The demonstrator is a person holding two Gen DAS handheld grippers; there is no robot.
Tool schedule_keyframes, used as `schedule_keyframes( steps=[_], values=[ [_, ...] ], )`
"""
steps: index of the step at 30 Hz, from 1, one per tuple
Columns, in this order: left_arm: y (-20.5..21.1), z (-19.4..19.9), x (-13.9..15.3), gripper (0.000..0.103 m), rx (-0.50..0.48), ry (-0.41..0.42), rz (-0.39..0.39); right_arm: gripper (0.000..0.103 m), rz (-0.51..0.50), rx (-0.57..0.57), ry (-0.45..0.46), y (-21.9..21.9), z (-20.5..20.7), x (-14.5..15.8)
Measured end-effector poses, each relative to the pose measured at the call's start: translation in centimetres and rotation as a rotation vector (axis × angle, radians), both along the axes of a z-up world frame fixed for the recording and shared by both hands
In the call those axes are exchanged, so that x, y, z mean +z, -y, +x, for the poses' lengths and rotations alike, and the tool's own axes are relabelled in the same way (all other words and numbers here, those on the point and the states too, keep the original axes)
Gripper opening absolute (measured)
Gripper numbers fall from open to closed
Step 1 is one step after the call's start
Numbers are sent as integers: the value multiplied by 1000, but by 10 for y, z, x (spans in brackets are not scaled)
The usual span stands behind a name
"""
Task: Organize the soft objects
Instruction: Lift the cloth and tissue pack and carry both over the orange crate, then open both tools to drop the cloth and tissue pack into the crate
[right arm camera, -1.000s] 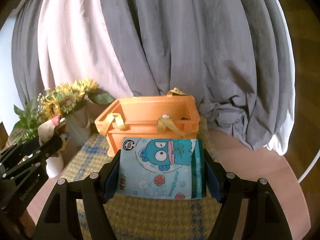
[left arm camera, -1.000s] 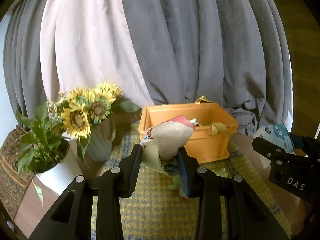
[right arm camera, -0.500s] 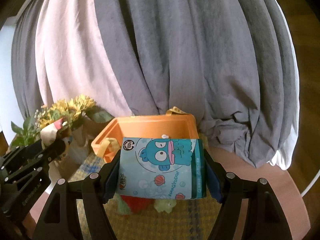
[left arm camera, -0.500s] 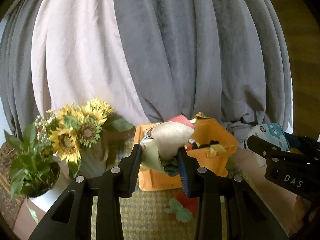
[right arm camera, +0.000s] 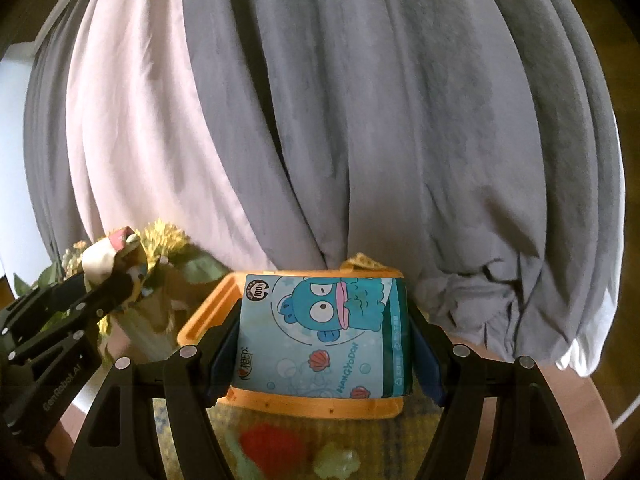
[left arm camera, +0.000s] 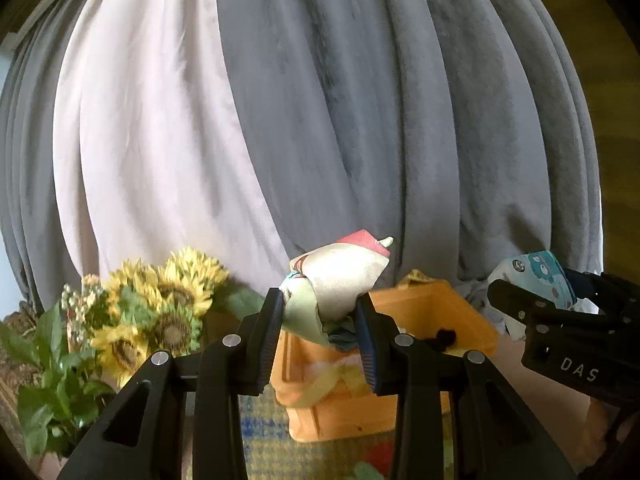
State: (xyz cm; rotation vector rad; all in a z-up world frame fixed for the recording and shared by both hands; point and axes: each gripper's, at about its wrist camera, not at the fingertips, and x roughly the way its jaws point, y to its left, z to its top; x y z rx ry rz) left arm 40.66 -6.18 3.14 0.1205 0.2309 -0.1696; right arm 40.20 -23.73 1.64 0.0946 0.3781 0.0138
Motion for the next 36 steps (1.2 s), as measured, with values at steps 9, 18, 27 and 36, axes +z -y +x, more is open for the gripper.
schedule_keyframes(
  steps=[9, 18, 27, 36],
  values=[
    [5, 42, 4, 35, -9, -9, 21, 73, -40, 6, 11, 0, 43, 4],
    [15, 99, -4, 35, -47, -106, 29, 73, -40, 41, -74, 3, 100, -2],
    [28, 158, -36, 35, -66, -263, 57, 73, -47, 68, -248, 10, 158, -28],
    [43, 196, -73, 37, -83, -409, 128, 73, 28, 111, -431, 19, 193, -68]
  ],
)
